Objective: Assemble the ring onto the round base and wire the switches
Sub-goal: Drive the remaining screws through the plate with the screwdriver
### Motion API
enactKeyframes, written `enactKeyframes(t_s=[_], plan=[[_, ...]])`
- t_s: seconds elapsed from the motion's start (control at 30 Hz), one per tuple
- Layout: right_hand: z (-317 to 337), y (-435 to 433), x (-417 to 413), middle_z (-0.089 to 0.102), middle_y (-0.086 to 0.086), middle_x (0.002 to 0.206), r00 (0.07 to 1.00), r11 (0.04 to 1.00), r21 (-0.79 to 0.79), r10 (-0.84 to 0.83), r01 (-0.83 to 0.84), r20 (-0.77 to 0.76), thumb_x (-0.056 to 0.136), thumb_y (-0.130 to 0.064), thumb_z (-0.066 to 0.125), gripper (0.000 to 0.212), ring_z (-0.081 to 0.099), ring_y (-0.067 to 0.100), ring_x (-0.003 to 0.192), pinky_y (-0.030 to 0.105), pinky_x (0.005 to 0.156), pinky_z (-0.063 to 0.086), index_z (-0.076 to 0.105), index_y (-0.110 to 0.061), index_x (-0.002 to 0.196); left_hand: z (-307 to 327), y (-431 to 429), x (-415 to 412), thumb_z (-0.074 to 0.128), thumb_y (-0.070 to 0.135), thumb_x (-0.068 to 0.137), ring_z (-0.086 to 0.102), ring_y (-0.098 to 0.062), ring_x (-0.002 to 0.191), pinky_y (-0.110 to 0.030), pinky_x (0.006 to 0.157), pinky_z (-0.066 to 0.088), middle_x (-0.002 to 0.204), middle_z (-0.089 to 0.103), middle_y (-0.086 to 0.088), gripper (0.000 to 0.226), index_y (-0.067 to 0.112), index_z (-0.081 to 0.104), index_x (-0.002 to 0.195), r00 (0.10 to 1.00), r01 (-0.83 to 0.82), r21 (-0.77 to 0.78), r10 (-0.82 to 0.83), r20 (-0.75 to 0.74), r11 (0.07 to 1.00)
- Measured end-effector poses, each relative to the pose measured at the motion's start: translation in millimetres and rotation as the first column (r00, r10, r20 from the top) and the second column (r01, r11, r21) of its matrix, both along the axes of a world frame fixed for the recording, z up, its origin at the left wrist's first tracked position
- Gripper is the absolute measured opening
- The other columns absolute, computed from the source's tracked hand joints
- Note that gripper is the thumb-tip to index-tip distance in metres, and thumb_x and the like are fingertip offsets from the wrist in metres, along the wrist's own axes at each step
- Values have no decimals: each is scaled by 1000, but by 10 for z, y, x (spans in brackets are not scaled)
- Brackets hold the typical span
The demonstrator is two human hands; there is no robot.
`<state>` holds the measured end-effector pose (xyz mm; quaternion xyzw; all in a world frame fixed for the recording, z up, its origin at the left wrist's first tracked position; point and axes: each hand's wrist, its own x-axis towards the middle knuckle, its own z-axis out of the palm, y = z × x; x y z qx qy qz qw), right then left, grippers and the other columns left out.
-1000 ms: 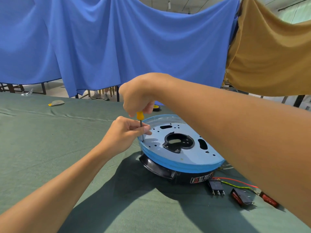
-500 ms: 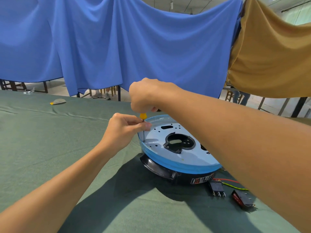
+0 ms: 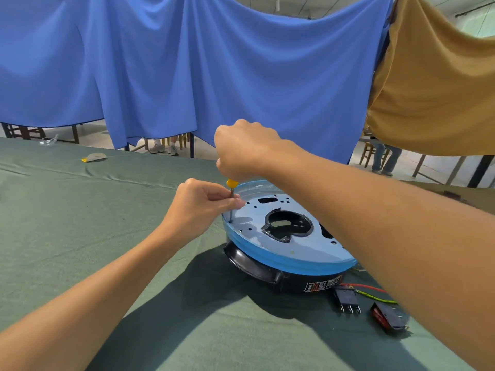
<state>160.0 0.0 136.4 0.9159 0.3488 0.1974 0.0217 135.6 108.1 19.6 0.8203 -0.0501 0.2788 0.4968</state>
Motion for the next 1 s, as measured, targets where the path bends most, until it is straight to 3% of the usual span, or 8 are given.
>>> enactKeyframes(t_s=[0.13, 0.23, 0.37, 0.57, 0.63, 0.73, 0.87, 1.0], plan=[[129, -14, -31, 52, 4, 68, 993, 993, -111, 26, -39, -119, 87, -26, 58, 20, 53, 20, 53, 25, 49, 37, 48, -16, 72, -20, 9, 1, 75, 22, 85, 63, -7, 66, -22, 66, 47, 70, 75, 8, 12, 26, 79, 75, 1000, 22, 70, -21, -5, 997], [195, -1, -54, 54, 6, 80, 978, 986, -105, 113, -133, -175, 84, -15, 60, 4, 65, 26, 61, 28, 52, 48, 56, -17, 84, -20, 13, 7, 70, 23, 89, 48, -6, 56, -18, 56, 36, 65, 72, 6, 21, 34, 76, 72, 999, 27, 90, -25, -27, 996], [120, -29, -40, 36, 4, 74, 992, 993, -25, 114, -116, -62, 85, -10, 52, 27, 40, 20, 55, 28, 47, 30, 34, -17, 67, 1, 12, -2, 69, 18, 90, 69, -4, 90, -28, 88, 53, 91, 76, 12, 12, 23, 79, 89, 994, 70, 52, -66, -88, 996], [42, -4, -1, 37, 2, 72, 999, 997, -74, 12, -8, 44, 91, -18, 52, 32, 36, 18, 58, 29, 49, 22, 32, -19, 66, 18, 17, -21, 78, 18, 80, 70, -5, 84, -12, 76, 48, 85, 77, 4, 3, 16, 81, 81, 1000, -5, 63, 7, -17, 998], [89, 5, 1, 44, 2, 73, 1000, 993, -116, 17, -20, -24, 91, -25, 55, 29, 46, 18, 59, 27, 50, 30, 37, -19, 69, 9, 15, -15, 74, 20, 85, 70, -9, 83, -24, 76, 49, 84, 77, 2, 10, 18, 80, 78, 1000, 1, 105, 2, -27, 994], [147, 28, -7, 50, 4, 79, 984, 988, -107, 94, -110, -150, 85, -16, 57, 15, 63, 25, 66, 28, 52, 45, 47, -20, 74, 11, 24, -4, 69, 24, 91, 63, -32, 74, -42, 70, 47, 79, 74, -15, 16, 20, 80, 79, 999, 14, 153, -7, -49, 988], [134, -3, 0, 36, 4, 74, 992, 994, -18, 103, -105, -78, 81, -6, 52, 26, 39, 22, 53, 27, 47, 31, 34, -17, 66, 26, 13, -22, 66, 17, 92, 70, -15, 89, -37, 85, 53, 92, 77, 0, 13, 14, 79, 94, 995, 51, 132, -39, -91, 990], [55, -11, 44, 35, 4, 74, 999, 998, -41, 43, -43, -15, 91, -14, 50, 30, 37, 19, 57, 28, 47, 27, 32, -16, 67, 28, -16, -24, 77, 18, 81, 71, -6, 85, -27, 81, 55, 87, 77, 6, 10, 15, 80, 90, 998, -24, 85, 28, -48, 996]])
